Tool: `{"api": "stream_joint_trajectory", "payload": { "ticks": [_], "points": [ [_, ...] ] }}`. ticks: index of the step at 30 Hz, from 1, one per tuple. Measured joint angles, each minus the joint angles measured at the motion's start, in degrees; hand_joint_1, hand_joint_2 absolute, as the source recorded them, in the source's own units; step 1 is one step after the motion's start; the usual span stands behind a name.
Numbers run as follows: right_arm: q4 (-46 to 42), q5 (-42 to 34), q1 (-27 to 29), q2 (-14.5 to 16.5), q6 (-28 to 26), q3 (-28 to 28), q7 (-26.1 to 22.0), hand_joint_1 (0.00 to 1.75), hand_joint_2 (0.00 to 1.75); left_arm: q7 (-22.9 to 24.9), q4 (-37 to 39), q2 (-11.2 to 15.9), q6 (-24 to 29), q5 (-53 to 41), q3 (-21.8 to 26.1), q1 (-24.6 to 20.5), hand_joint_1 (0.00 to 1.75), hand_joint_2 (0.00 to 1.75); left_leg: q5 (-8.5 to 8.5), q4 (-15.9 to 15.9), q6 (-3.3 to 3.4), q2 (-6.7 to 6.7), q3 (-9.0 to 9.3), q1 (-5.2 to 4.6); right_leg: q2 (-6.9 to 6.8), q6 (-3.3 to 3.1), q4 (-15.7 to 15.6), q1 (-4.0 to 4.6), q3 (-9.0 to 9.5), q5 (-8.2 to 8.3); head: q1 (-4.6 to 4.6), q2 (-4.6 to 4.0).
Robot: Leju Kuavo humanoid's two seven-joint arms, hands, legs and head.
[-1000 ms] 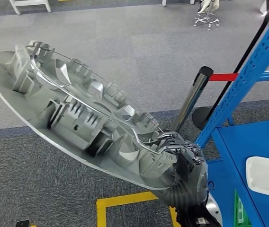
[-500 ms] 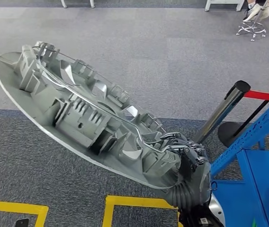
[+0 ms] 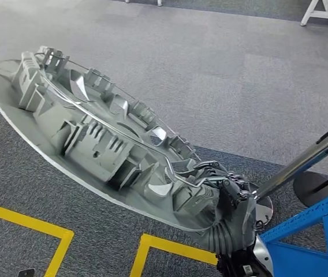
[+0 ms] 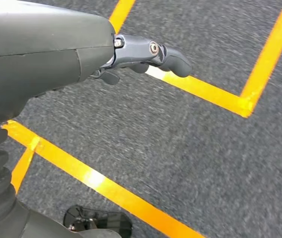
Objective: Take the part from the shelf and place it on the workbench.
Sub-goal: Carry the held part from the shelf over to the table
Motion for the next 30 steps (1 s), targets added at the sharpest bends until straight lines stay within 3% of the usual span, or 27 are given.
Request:
{"api": "stream_joint_trajectory", "payload": {
  "ticks": [2, 4, 6, 7, 8, 9, 10, 11, 13, 15, 16, 17, 19, 21, 22, 23, 24, 26, 28, 30],
  "points": [
    [-0.01, -0.04, 0.01, -0.01, -0.06, -0.04, -0.07, 1.75, 1.75, 0.00, -0.02, -0.03, -0.02, 0.13, 0.01, 0.03, 0.00, 1.75, 0.29, -0.55, 0.61, -1.35, 0.29, 0.41, 2.61, 0.50, 2.23, -0.25, -0.98, -1.62, 0.10, 0.00],
    [-0.01, -0.14, 0.09, -0.02, -0.10, -0.08, -0.16, 1.75, 1.75, -0.01, -0.09, -0.06, -0.04, 0.33, 0.01, -0.18, 0.00, 1.75, 0.39, -0.69, 0.99, -2.75, 0.40, 0.66, 5.84, 0.76, 9.20, -0.48, -4.58, -4.86, 0.33, 0.00],
    [0.00, -0.29, 0.18, -0.02, -0.11, -0.16, -0.22, 1.75, 1.75, -0.03, -0.15, -0.04, -0.04, 0.50, 0.01, -0.26, 0.00, 1.75, 0.38, -0.67, 1.08, -4.36, 0.46, 0.70, 6.62, 0.94, 15.89, -0.50, -8.51, -6.60, 0.44, 0.00],
    [0.01, -0.37, 0.22, -0.02, -0.13, -0.23, -0.27, 1.75, 1.75, -0.05, -0.16, -0.03, -0.04, 0.61, 0.01, -0.23, 0.00, 1.75, 0.36, -0.66, 1.07, -5.22, 0.54, 0.71, 6.70, 0.96, 16.41, -0.51, -9.24, -5.80, 0.44, 0.00],
    [0.01, -0.43, 0.25, -0.02, -0.13, -0.30, -0.34, 1.75, 1.75, -0.09, -0.17, -0.04, -0.06, 0.76, 0.02, -0.20, 0.00, 1.75, 0.32, -0.64, 1.01, -6.12, 0.68, 0.74, 6.87, 0.95, 14.52, -0.57, -8.79, -3.86, 0.44, 0.00],
    [0.01, -0.45, 0.26, -0.02, -0.14, -0.34, -0.44, 1.75, 1.75, -0.13, -0.18, -0.06, -0.09, 0.92, 0.02, -0.19, 0.00, 1.75, 0.24, -0.61, 0.89, -7.00, 0.85, 0.80, 7.54, 0.93, 10.71, -0.70, -7.33, -1.28, 0.44, 0.00],
    [0.02, -0.49, 0.25, -0.02, -0.14, -0.37, -0.54, 1.75, 1.75, -0.18, -0.20, -0.08, -0.13, 1.06, 0.02, -0.19, 0.00, 1.75, 0.13, -0.55, 0.69, -7.83, 0.92, 0.85, 9.07, 0.90, 6.77, -0.94, -5.63, 0.65, 0.44, 0.00],
    [0.01, -0.52, 0.25, -0.02, -0.14, -0.38, -0.65, 1.75, 1.75, -0.22, -0.25, -0.09, -0.16, 1.16, 0.02, -0.23, 0.00, 1.75, 0.02, -0.34, 0.44, -8.60, 0.81, 0.88, 10.67, 0.85, 3.28, -1.20, -3.97, 1.85, 0.39, 0.00],
    [0.01, -0.63, 0.27, -0.02, -0.18, -0.44, -0.81, 1.75, 1.75, -0.30, -0.40, -0.05, -0.20, 1.35, 0.03, -0.22, 0.00, 1.75, 0.10, -0.15, -0.26, -9.98, 0.26, 1.13, 12.62, 0.55, 0.56, -1.33, -2.52, 1.90, 0.33, 0.00],
    [0.01, -0.83, 0.25, -0.02, -0.30, -0.53, -0.90, 1.75, 1.75, -0.38, -0.60, 0.00, -0.21, 1.54, 0.05, 0.00, 0.00, 1.75, 0.27, -0.14, -1.05, -11.07, -0.18, 1.39, 11.39, -0.03, 0.13, -1.21, -2.17, 1.96, 0.33, 0.00],
    [0.01, -0.93, 0.21, -0.02, -0.36, -0.59, -0.96, 1.75, 1.75, -0.39, -0.67, -0.02, -0.21, 1.60, 0.07, 0.14, 0.00, 1.75, 0.00, 0.27, -1.36, -10.53, -0.37, 1.34, 10.60, -0.40, -0.07, -1.24, -1.93, 2.00, 0.22, 0.00],
    [0.00, -1.03, 0.19, -0.02, -0.41, -0.66, -1.04, 1.75, 1.75, -0.39, -0.75, -0.03, -0.22, 1.64, 0.08, 0.20, 0.00, 1.75, -0.85, 1.64, -1.65, -9.18, -0.95, 1.24, 9.68, -0.76, -0.32, -1.29, -1.65, 2.02, 0.04, 0.00],
    [0.00, -1.15, 0.20, -0.02, -0.46, -0.79, -1.23, 1.75, 1.75, -0.40, -0.87, -0.04, -0.25, 1.71, 0.09, 0.14, 0.00, 1.75, -4.08, 7.83, -2.11, -5.60, -3.74, 1.14, 7.76, -1.34, -0.55, -1.14, -1.20, 1.80, -0.28, 0.00],
    [0.01, -1.30, 0.24, -0.02, -0.48, -0.88, -1.31, 1.75, 1.75, -0.42, -0.96, -0.01, -0.32, 1.77, 0.09, 0.16, 0.00, 1.75, -6.73, 14.76, -2.43, -4.11, -7.15, 1.34, 5.83, -1.55, -0.55, -0.94, -0.97, 1.50, -0.31, 0.00],
    [0.03, -1.39, 0.24, -0.02, -0.46, -0.91, -1.34, 1.75, 1.75, -0.44, -1.00, -0.02, -0.37, 1.84, 0.10, 0.27, 0.00, 1.75, -6.61, 15.90, -2.48, -3.91, -7.77, 1.42, 4.99, -1.55, -0.54, -0.88, -0.85, 1.34, -0.33, 0.00],
    [0.05, -1.52, 0.23, -0.02, -0.42, -0.92, -1.37, 1.75, 1.75, -0.48, -1.07, -0.02, -0.40, 1.96, 0.13, 0.40, 0.00, 1.75, -5.46, 14.87, -2.45, -3.75, -7.29, 1.47, 4.25, -1.52, -0.54, -0.83, -0.69, 1.19, -0.33, 0.00],
    [0.09, -1.68, 0.22, -0.02, -0.32, -0.93, -1.45, 1.75, 1.75, -0.51, -1.20, -0.02, -0.45, 2.11, 0.17, 0.52, 0.00, 1.75, -3.38, 11.52, -2.30, -3.29, -5.61, 1.44, 3.51, -1.46, -0.54, -0.77, -0.41, 0.98, -0.34, 0.00],
    [0.15, -2.05, 0.18, -0.02, -0.03, -0.94, -1.68, 1.75, 1.75, -0.57, -1.53, -0.02, -0.55, 2.36, 0.32, 0.58, 0.00, 1.75, -0.20, 3.65, -1.64, -0.58, -1.63, 0.88, 2.21, -1.21, -0.55, -0.55, 0.10, 0.54, -0.33, 0.00],
    [0.17, -2.35, 0.10, -0.02, 0.13, -0.95, -1.85, 1.75, 1.75, -0.60, -1.81, -0.01, -0.61, 2.46, 0.47, 0.57, 0.00, 1.75, 0.46, -0.05, -0.87, 1.21, 0.05, 0.19, 1.06, -0.76, -0.59, -0.26, 0.36, 0.18, -0.28, 0.00],
    [0.19, -2.63, -0.02, -0.01, 0.15, -0.98, -1.91, 1.75, 1.75, -0.61, -2.09, -0.01, -0.67, 2.52, 0.62, 0.77, 0.00, 1.75, 0.43, -0.44, -0.25, 0.15, 0.09, 0.14, 0.13, -0.14, -0.78, -0.19, 0.68, -0.14, -0.26, 0.00]
  ]
}}
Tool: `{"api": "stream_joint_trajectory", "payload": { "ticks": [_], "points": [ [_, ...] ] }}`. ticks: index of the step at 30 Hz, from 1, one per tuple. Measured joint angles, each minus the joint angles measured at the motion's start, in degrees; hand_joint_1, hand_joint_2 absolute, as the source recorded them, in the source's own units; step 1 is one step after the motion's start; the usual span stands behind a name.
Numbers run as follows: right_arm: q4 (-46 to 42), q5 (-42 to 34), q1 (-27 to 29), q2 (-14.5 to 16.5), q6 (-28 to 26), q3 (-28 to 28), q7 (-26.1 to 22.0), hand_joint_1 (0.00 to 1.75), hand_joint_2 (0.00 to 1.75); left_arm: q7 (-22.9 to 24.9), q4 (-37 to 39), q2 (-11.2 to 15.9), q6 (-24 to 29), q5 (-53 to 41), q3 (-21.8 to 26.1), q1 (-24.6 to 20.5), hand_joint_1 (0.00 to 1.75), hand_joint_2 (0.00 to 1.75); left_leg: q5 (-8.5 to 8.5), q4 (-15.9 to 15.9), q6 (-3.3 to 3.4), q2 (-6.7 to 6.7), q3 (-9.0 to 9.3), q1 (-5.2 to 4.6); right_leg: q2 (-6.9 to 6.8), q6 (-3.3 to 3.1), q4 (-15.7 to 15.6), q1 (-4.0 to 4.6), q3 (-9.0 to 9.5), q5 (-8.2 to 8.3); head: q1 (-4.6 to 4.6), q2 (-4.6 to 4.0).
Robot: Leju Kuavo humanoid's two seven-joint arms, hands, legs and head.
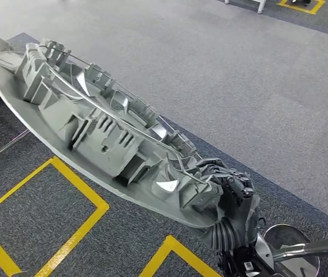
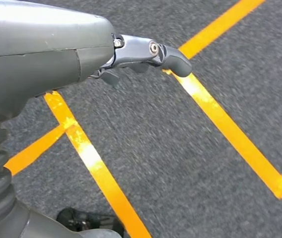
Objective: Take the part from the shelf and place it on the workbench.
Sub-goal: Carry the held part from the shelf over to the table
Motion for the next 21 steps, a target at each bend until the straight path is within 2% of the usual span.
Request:
{"api": "stream_joint_trajectory", "payload": {
  "ticks": [1, 3, 4, 5, 6, 7, 8, 9, 10, 11, 12, 13, 14, 15, 16, 17, 18, 20, 21],
  "points": [
    [0.04, -0.16, -0.07, 0.01, 0.03, -0.02, -0.03, 1.75, 1.75, -0.01, -0.16, -0.02, -0.04, 0.05, 0.10, 0.16, 0.00, 1.75, 0.07, -0.29, 0.27, -0.65, 0.21, 0.16, 0.44, 0.33, 0.18, -0.06, 0.09, -0.36, 0.03, 0.00],
    [0.15, -0.60, -0.13, 0.01, 0.12, -0.13, -0.24, 1.75, 1.75, -0.01, -0.62, -0.09, -0.19, 0.14, 0.36, 0.24, 0.00, 1.75, 0.28, -0.84, 0.89, -2.00, 0.67, 0.63, 3.33, 0.87, 3.50, -0.29, -1.31, -2.40, 0.30, 0.01],
    [0.24, -0.77, -0.14, 0.01, 0.16, -0.20, -0.36, 1.75, 1.75, -0.01, -0.90, -0.12, -0.25, 0.17, 0.46, 0.24, 0.00, 1.75, 0.26, -0.87, 1.07, -2.67, 0.71, 0.70, 4.99, 1.00, 7.12, -0.40, -3.11, -4.04, 0.47, 0.01],
    [0.33, -0.93, -0.12, 0.01, 0.19, -0.28, -0.47, 1.75, 1.75, -0.01, -1.19, -0.13, -0.32, 0.16, 0.57, 0.24, 0.00, 1.75, 0.23, -0.85, 1.24, -3.42, 0.71, 0.76, 6.00, 1.11, 11.35, -0.48, -5.38, -5.71, 0.56, 0.01],
    [0.46, -1.03, -0.09, 0.01, 0.22, -0.36, -0.52, 1.75, 1.75, 0.00, -1.43, -0.14, -0.38, 0.16, 0.67, 0.28, 0.00, 1.75, 0.20, -0.84, 1.30, -4.21, 0.73, 0.78, 6.39, 1.22, 14.97, -0.52, -7.52, -6.75, 0.64, 0.00],
    [0.62, -1.08, -0.07, 0.01, 0.25, -0.42, -0.52, 1.75, 1.75, 0.00, -1.64, -0.14, -0.42, 0.16, 0.77, 0.38, 0.00, 1.75, 0.18, -0.81, 1.31, -5.06, 0.79, 0.79, 6.52, 1.29, 16.91, -0.54, -8.96, -6.71, 0.65, 0.00],
    [0.75, -1.12, -0.06, 0.01, 0.28, -0.46, -0.52, 1.75, 1.75, 0.01, -1.81, -0.14, -0.46, 0.16, 0.85, 0.48, 0.00, 1.75, 0.13, -0.76, 1.27, -5.91, 0.89, 0.82, 6.60, 1.31, 16.45, -0.57, -9.25, -5.42, 0.65, 0.00],
    [0.85, -1.15, -0.05, 0.01, 0.33, -0.50, -0.51, 1.75, 1.75, 0.02, -1.98, -0.16, -0.52, 0.16, 0.90, 0.57, 0.00, 1.75, 0.05, -0.70, 1.16, -6.78, 1.02, 0.88, 6.86, 1.31, 13.78, -0.64, -8.42, -3.17, 0.67, 0.00],
    [0.90, -1.21, -0.06, 0.01, 0.40, -0.52, -0.51, 1.75, 1.75, 0.03, -2.19, -0.20, -0.61, 0.16, 0.95, 0.64, 0.00, 1.75, -0.09, -0.57, 0.97, -7.61, 1.11, 0.96, 7.75, 1.31, 9.74, -0.79, -6.88, -0.66, 0.67, 0.00],
    [0.93, -1.31, -0.07, 0.01, 0.48, -0.54, -0.52, 1.75, 1.75, 0.06, -2.45, -0.24, -0.73, 0.15, 1.02, 0.65, 0.00, 1.75, -0.27, -0.26, 0.69, -8.45, 1.04, 0.96, 9.08, 1.26, 5.78, -0.99, -5.16, 1.00, 0.67, 0.00],
    [0.97, -1.42, -0.08, 0.02, 0.57, -0.56, -0.53, 1.75, 1.75, 0.08, -2.74, -0.29, -0.82, 0.10, 1.12, 0.65, 0.00, 1.75, -0.36, -0.05, 0.35, -9.22, 0.84, 1.03, 10.22, 1.09, 2.94, -1.11, -3.77, 1.90, 0.67, 0.00],
    [1.01, -1.52, -0.10, 0.03, 0.65, -0.60, -0.54, 1.75, 1.75, 0.10, -3.02, -0.34, -0.91, 0.05, 1.25, 0.73, 0.00, 1.75, -0.37, 0.11, -0.02, -9.89, 0.55, 1.10, 11.05, 0.85, 1.44, -1.15, -2.98, 2.04, 0.68, 0.00],
    [1.05, -1.58, -0.11, 0.04, 0.72, -0.64, -0.54, 1.75, 1.75, 0.11, -3.26, -0.38, -0.96, 0.00, 1.39, 0.85, 0.00, 1.75, -0.28, 0.19, -0.37, -10.55, 0.28, 1.19, 11.12, 0.55, 1.08, -1.06, -2.62, 1.73, 0.66, 0.00],
    [1.09, -1.61, -0.13, 0.07, 0.78, -0.69, -0.53, 1.75, 1.75, 0.11, -3.39, -0.43, -0.99, -0.05, 1.53, 1.02, 0.00, 1.75, -0.16, 0.10, -0.70, -11.14, 0.12, 1.34, 10.56, 0.19, 1.06, -1.01, -2.50, 1.74, 0.65, 0.00],
    [1.11, -1.62, -0.16, 0.10, 0.85, -0.74, -0.51, 1.75, 1.75, 0.13, -3.48, -0.51, -1.02, -0.07, 1.63, 1.22, 0.00, 1.75, -0.25, 0.26, -1.00, -11.00, 0.03, 1.37, 9.90, -0.13, 0.88, -1.03, -2.37, 1.80, 0.65, 0.00],
    [1.12, -1.63, -0.18, 0.16, 0.92, -0.78, -0.51, 1.75, 1.75, 0.14, -3.59, -0.58, -1.05, -0.08, 1.71, 1.31, 0.00, 1.75, -0.77, 1.04, -1.29, -9.96, -0.32, 1.30, 9.18, -0.49, 0.68, -1.09, -2.15, 1.82, 0.46, 0.00],
    [1.11, -1.64, -0.19, 0.23, 0.98, -0.79, -0.54, 1.75, 1.75, 0.15, -3.73, -0.63, -1.07, -0.09, 1.77, 1.30, 0.00, 1.75, -1.90, 2.95, -1.58, -8.35, -1.16, 1.21, 8.35, -0.84, 0.50, -1.16, -1.91, 1.81, 0.29, 0.00],
    [1.11, -1.71, -0.18, 0.33, 1.12, -0.81, -0.63, 1.75, 1.75, 0.15, -4.02, -0.68, -1.14, -0.10, 1.83, 1.12, 0.00, 1.75, -5.28, 9.94, -2.03, -4.98, -4.51, 1.16, 6.61, -1.30, 0.38, -1.08, -1.58, 1.59, -0.07, 0.00],
    [1.13, -1.78, -0.17, 0.33, 1.18, -0.83, -0.67, 1.75, 1.75, 0.15, -4.12, -0.72, -1.21, -0.13, 1.86, 1.05, 0.00, 1.75, -6.67, 13.72, -2.17, -4.34, -6.43, 1.24, 5.72, -1.38, 0.39, -1.04, -1.49, 1.46, -0.07, 0.00]
  ]
}}
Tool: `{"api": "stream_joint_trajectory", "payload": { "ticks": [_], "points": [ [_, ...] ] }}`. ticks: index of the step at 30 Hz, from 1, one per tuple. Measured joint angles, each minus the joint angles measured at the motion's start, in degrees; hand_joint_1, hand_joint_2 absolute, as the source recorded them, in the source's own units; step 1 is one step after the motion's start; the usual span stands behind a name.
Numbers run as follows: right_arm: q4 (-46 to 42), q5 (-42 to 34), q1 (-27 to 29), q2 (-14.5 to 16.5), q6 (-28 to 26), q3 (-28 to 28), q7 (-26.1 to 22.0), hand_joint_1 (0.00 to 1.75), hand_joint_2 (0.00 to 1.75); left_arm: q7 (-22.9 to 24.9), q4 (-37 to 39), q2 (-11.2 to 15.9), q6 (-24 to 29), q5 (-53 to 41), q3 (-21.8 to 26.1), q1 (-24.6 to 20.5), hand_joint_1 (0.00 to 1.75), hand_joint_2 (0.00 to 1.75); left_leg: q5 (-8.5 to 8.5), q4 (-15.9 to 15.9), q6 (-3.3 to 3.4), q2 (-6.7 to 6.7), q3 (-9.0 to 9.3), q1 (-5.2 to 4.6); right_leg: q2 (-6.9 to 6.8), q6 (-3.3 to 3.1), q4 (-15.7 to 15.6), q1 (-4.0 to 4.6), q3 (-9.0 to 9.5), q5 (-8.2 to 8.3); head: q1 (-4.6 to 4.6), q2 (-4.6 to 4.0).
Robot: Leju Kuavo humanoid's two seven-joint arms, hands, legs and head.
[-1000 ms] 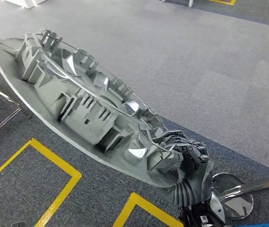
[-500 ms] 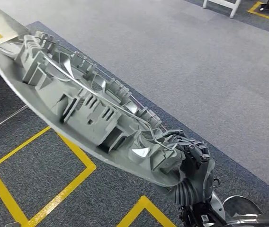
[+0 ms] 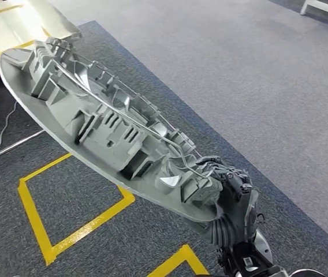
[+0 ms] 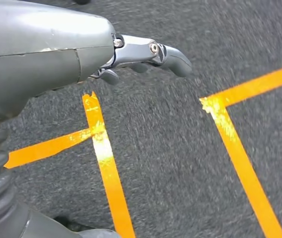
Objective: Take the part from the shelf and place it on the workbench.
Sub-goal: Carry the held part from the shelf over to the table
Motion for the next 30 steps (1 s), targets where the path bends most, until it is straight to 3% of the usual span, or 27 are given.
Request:
{"api": "stream_joint_trajectory", "payload": {
  "ticks": [1, 2, 3, 4, 6, 8, 10, 12, 14, 16, 17, 18, 19, 21, 23, 25, 27, 29, 30],
  "points": [
    [0.04, -0.07, 0.00, 0.00, 0.05, -0.01, -0.02, 1.75, 1.75, 0.00, -0.07, -0.05, -0.08, -0.03, 0.04, 0.02, 0.00, 1.75, -0.42, 2.37, -0.08, 0.25, -1.24, 0.08, -0.84, -0.03, 0.00, 0.01, 0.12, -0.15, -0.01, 0.00],
    [0.09, -0.13, 0.00, 0.00, 0.08, 0.00, -0.02, 1.75, 1.75, 0.00, -0.11, -0.09, -0.16, -0.05, 0.11, 0.08, 0.00, 1.75, 0.27, 2.65, -0.10, 0.39, -1.47, 0.14, -1.65, -0.02, 0.01, 0.01, 0.28, -0.32, -0.02, 0.00],
    [0.13, -0.17, -0.01, 0.01, 0.10, 0.01, -0.03, 1.75, 1.75, 0.00, -0.16, -0.12, -0.24, -0.07, 0.21, 0.15, 0.00, 1.75, 1.89, 0.73, -0.04, 0.56, -0.59, 0.16, -2.37, 0.03, 0.01, 0.02, 0.51, -0.50, -0.02, 0.00],
    [0.16, -0.20, -0.03, 0.02, 0.10, 0.02, -0.05, 1.75, 1.75, 0.00, -0.23, -0.13, -0.34, -0.07, 0.32, 0.19, 0.00, 1.75, 4.18, -3.29, 0.15, 1.30, 1.39, 0.10, -3.09, 0.12, 0.00, 0.03, 0.84, -0.73, -0.02, 0.00],
    [0.17, -0.29, -0.09, 0.06, 0.11, 0.02, -0.15, 1.75, 1.75, 0.00, -0.40, -0.12, -0.56, -0.05, 0.48, 0.07, 0.00, 1.75, 6.70, -10.58, 0.77, 4.00, 4.98, -0.49, -4.34, 0.55, 0.02, 0.32, 1.36, -1.25, -0.05, 0.01],
    [0.19, -0.47, -0.21, 0.11, 0.11, 0.00, -0.25, 1.75, 1.75, 0.00, -0.58, -0.15, -0.73, -0.04, 0.60, -0.01, 0.00, 1.75, 6.75, -13.19, 1.46, 5.29, 6.02, -1.05, -5.53, 1.11, -0.06, 0.69, 1.63, -1.66, 0.01, 0.01],
    [0.20, -0.66, -0.40, 0.19, 0.11, -0.01, -0.29, 1.75, 1.75, 0.00, -0.77, -0.20, -0.84, -0.03, 0.85, 0.21, 0.00, 1.75, 6.79, -13.52, 2.16, 3.93, 6.00, -0.91, -6.14, 1.74, -0.22, 0.73, 1.96, -2.04, 0.08, 0.00],
    [0.24, -0.75, -0.59, 0.26, 0.11, -0.02, -0.34, 1.75, 1.75, 0.01, -1.02, -0.31, -0.90, 0.05, 1.15, 0.35, 0.00, 1.75, 6.91, -13.94, 2.90, 2.57, 6.32, -0.52, -3.49, 2.27, 1.87, 0.52, 1.21, -3.63, 0.27, 0.00],
    [0.31, -0.79, -0.65, 0.27, 0.10, -0.03, -0.40, 1.75, 1.75, 0.01, -1.25, -0.46, -0.93, 0.11, 1.31, 0.21, 0.00, 1.75, 6.95, -14.06, 3.41, 1.18, 6.45, -0.31, -0.13, 2.43, 8.20, 0.36, -2.01, -6.59, 0.57, 0.00],
    [0.52, -0.84, -0.64, 0.27, 0.08, -0.07, -0.42, 1.75, 1.75, 0.01, -1.48, -0.57, -0.96, 0.11, 1.40, 0.08, 0.00, 1.75, 6.89, -14.03, 3.62, -0.46, 6.48, -0.37, 0.68, 2.45, 14.44, 0.37, -5.84, -8.32, 0.68, 0.00],
    [0.65, -0.86, -0.64, 0.27, 0.07, -0.10, -0.41, 1.75, 1.75, 0.01, -1.58, -0.61, -0.96, 0.11, 1.46, 0.10, 0.00, 1.75, 6.85, -14.01, 3.65, -1.34, 6.53, -0.41, 0.78, 2.40, 15.28, 0.39, -6.81, -7.78, 0.68, 0.00],
    [0.77, -0.87, -0.64, 0.26, 0.07, -0.13, -0.40, 1.75, 1.75, 0.03, -1.66, -0.65, -0.97, 0.11, 1.54, 0.14, 0.00, 1.75, 6.81, -13.99, 3.64, -2.26, 6.64, -0.44, 0.95, 2.28, 14.01, 0.40, -6.75, -6.16, 0.68, 0.00],
    [0.85, -0.87, -0.64, 0.26, 0.07, -0.15, -0.40, 1.75, 1.75, 0.05, -1.69, -0.70, -0.98, 0.11, 1.62, 0.17, 0.00, 1.75, 6.74, -13.95, 3.57, -3.15, 6.77, -0.44, 1.53, 2.09, 10.85, 0.39, -5.72, -3.74, 0.68, 0.00],
    [0.89, -0.90, -0.66, 0.27, 0.05, -0.16, -0.42, 1.75, 1.75, 0.14, -1.77, -0.82, -1.01, 0.11, 1.79, 0.22, 0.00, 1.75, 6.59, -13.78, 3.24, -4.78, 6.82, -0.38, 4.33, 1.57, 3.78, 0.19, -2.74, -0.19, 0.62, 0.00],
    [0.91, -0.95, -0.70, 0.27, 0.02, -0.17, -0.46, 1.75, 1.75, 0.26, -2.04, -0.89, -1.04, 0.11, 1.93, 0.28, 0.00, 1.75, 6.66, -13.65, 2.57, -6.13, 6.40, -0.10, 6.12, 1.19, 0.71, 0.18, -1.15, 0.33, 0.53, 0.01],
    [0.91, -0.99, -0.77, 0.30, -0.02, -0.25, -0.44, 1.75, 1.75, 0.40, -2.39, -0.89, -1.10, 0.10, 2.12, 0.48, 0.00, 1.75, 6.79, -13.69, 1.81, -7.31, 6.06, 0.15, 5.07, 0.84, 0.22, 0.24, -0.70, 0.31, 0.55, 0.01],
    [0.90, -1.01, -0.84, 0.43, -0.03, -0.31, -0.41, 1.75, 1.75, 0.49, -2.70, -1.04, -1.21, 0.09, 2.29, 0.67, 0.00, 1.75, 5.79, -12.17, 1.09, -5.35, 5.46, -0.06, 3.50, 0.24, -0.37, 0.00, -0.05, 0.37, 0.15, 0.00],
    [0.90, -1.09, -0.84, 0.57, -0.06, -0.31, -0.46, 1.75, 1.75, 0.52, -2.94, -1.15, -1.41, 0.02, 2.37, 0.56, 0.00, 1.75, 2.85, -6.54, 0.38, -1.54, 2.90, -0.15, 1.83, -0.28, -0.71, -0.08, 0.55, 0.22, -0.39, 0.00],
    [0.90, -1.18, -0.81, 0.61, -0.07, -0.31, -0.50, 1.75, 1.75, 0.53, -3.03, -1.15, -1.54, -0.02, 2.40, 0.47, 0.00, 1.75, 1.21, -2.69, 0.08, -0.45, 0.99, 0.03, 1.00, -0.39, -0.72, -0.06, 0.73, 0.06, -0.54, 0.00]
  ]
}}
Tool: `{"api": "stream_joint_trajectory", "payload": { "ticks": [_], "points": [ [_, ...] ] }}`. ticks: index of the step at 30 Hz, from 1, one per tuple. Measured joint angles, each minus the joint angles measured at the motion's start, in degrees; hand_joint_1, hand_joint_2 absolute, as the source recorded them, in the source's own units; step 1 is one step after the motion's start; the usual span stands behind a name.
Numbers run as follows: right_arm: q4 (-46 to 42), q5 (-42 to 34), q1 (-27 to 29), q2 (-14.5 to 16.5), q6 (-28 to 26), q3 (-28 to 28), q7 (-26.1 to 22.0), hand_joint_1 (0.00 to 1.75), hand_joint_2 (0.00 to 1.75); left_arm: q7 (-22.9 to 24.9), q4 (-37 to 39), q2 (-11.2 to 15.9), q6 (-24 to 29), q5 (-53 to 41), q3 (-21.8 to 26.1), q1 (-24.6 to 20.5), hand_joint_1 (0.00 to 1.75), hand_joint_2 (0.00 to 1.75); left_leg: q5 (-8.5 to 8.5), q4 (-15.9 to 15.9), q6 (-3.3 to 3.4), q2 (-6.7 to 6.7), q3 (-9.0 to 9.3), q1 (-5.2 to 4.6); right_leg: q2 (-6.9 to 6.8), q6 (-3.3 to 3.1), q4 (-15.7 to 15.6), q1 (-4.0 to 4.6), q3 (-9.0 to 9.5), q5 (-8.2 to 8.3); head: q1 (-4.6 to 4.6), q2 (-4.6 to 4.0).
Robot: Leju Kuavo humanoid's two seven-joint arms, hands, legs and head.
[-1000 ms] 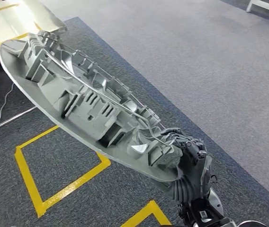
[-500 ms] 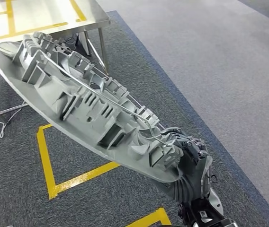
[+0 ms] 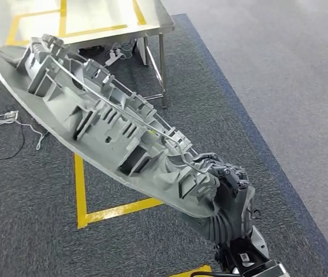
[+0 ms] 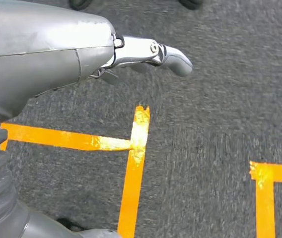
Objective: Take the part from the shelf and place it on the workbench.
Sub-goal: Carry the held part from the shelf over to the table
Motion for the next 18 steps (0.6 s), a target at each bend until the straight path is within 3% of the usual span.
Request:
{"api": "stream_joint_trajectory", "payload": {
  "ticks": [1, 2, 3, 5, 7, 11, 18],
  "points": [
    [0.01, -0.09, 0.03, 0.00, 0.00, 0.00, -0.03, 1.75, 1.75, 0.01, -0.03, -0.03, -0.11, -0.05, 0.03, -0.01, 0.00, 1.75, -0.97, 3.07, -0.25, 0.48, -1.58, 0.21, -0.75, -0.02, 0.01, 0.02, 0.15, -0.17, 0.01, 0.00],
    [0.02, -0.16, 0.04, 0.00, 0.01, 0.00, -0.04, 1.75, 1.75, 0.02, -0.05, -0.05, -0.17, -0.09, 0.06, 0.04, 0.00, 1.75, -0.90, 4.45, -0.45, 0.71, -2.35, 0.43, -1.44, 0.01, 0.02, 0.02, 0.32, -0.37, 0.00, 0.00],
    [0.03, -0.19, 0.05, 0.00, 0.02, 0.00, -0.04, 1.75, 1.75, 0.03, -0.07, -0.07, -0.21, -0.10, 0.11, 0.11, 0.00, 1.75, 0.28, 3.64, -0.58, 0.88, -2.03, 0.62, -2.02, 0.10, 0.03, 0.01, 0.56, -0.57, 0.00, 0.00],
    [0.04, -0.19, 0.06, 0.00, 0.04, 0.01, -0.04, 1.75, 1.75, 0.05, -0.14, -0.03, -0.21, -0.11, 0.22, 0.19, 0.00, 1.75, 4.45, -3.39, -0.58, 1.41, 1.39, 0.83, -2.81, 0.43, 0.04, 0.00, 1.25, -1.06, -0.01, 0.00],
    [0.03, -0.20, -0.01, 0.00, 0.03, 0.01, -0.07, 1.75, 1.75, 0.08, -0.22, -0.03, -0.24, -0.13, 0.32, 0.16, 0.00, 1.75, 6.35, -9.60, -0.20, 1.94, 4.54, 0.66, -3.28, 1.08, 0.12, 0.22, 1.42, -1.62, 0.01, 0.00],
    [0.02, -0.29, -0.09, 0.00, 0.00, -0.08, -0.09, 1.75, 1.75, 0.12, -0.27, -0.18, -0.36, -0.17, 0.45, 0.37, 0.00, 1.75, 5.80, -11.25, 0.38, 2.04, 5.37, 0.49, -3.41, 0.83, -0.04, 0.50, 1.37, -2.14, 0.11, 0.00],
    [0.02, -0.39, -0.07, 0.00, -0.04, -0.18, -0.03, 1.75, 1.75, 0.28, -0.28, -0.23, -0.36, -0.13, 0.72, 0.28, 0.00, 1.75, 5.48, -11.17, 0.99, 2.07, 5.40, 0.25, -3.39, 1.69, -0.93, 0.32, 2.35, -1.76, 0.08, 0.00]
  ]
}}
